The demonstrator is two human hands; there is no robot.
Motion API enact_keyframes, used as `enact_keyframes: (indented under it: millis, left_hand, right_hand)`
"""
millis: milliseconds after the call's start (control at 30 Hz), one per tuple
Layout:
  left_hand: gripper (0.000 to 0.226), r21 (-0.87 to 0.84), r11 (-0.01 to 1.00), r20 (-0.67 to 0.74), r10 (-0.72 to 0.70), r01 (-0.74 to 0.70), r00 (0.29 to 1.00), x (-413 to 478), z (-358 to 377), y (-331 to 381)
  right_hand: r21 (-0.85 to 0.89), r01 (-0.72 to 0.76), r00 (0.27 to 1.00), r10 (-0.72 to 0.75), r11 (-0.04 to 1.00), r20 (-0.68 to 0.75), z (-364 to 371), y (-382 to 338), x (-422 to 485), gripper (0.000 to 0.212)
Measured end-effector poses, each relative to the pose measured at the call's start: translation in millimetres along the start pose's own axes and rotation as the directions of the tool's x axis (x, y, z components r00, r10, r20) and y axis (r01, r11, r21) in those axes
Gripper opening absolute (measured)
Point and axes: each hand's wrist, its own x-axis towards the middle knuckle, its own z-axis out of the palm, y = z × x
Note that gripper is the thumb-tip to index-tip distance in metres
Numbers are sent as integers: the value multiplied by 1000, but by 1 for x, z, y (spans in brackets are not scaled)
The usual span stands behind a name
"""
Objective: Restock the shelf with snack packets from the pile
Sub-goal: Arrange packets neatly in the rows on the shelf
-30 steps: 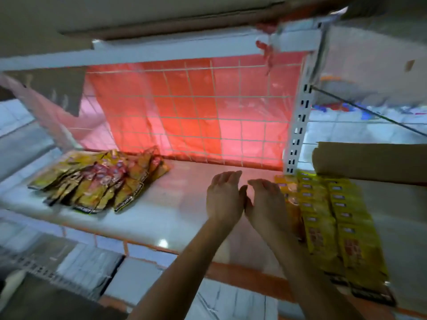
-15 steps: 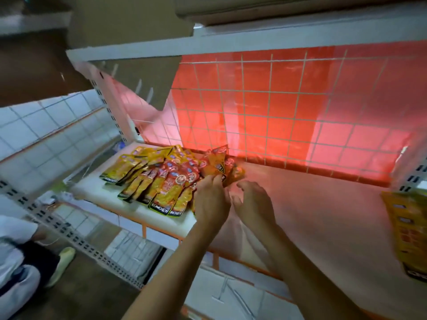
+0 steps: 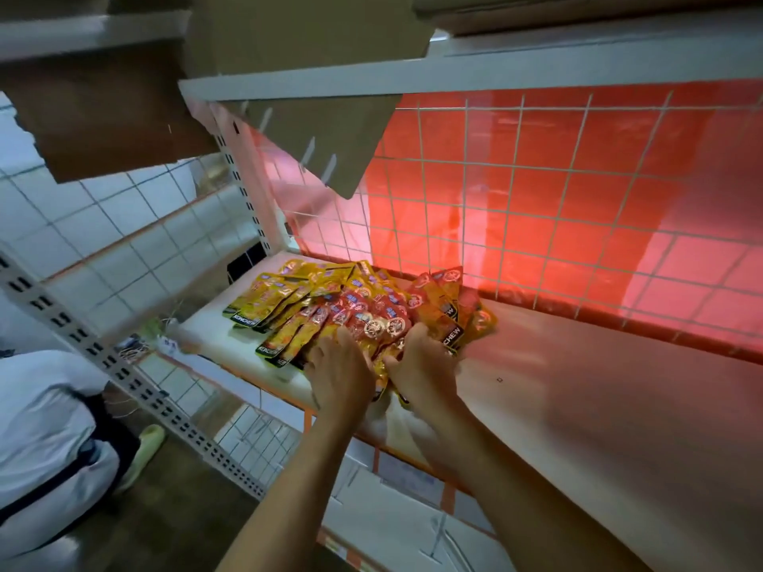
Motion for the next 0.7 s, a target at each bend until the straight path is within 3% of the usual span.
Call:
enact_keyframes:
  millis: [167, 300, 433, 533, 600, 700]
  left_hand:
    - [49, 36, 999, -39, -19, 20, 999, 4, -1, -2]
    - [44, -193, 980, -103, 25, -44, 994, 2, -4, 1]
    - [37, -342, 934, -151, 52, -102, 987, -2, -5, 21]
    - [27, -468, 876, -130, 66, -120, 989, -6, -4, 43]
    - [24, -530, 840, -94, 78, -117, 992, -11, -4, 62]
    - [24, -608, 784, -43, 124, -124, 991, -21, 1, 93]
  right_hand:
    - [-50, -118, 993, 117, 992, -23, 7, -7, 1, 38]
    - [134, -165, 985, 171, 977, -29, 1, 4, 4, 44]
    - [317, -161, 981, 187, 935, -51, -18, 22, 3, 31]
    - [354, -99, 985, 142, 930, -98, -43, 44, 5, 16]
    - [383, -67, 980, 134, 921, -150, -61, 62, 5, 18]
    - [471, -88, 955, 208, 878, -210, -86, 90, 5, 6]
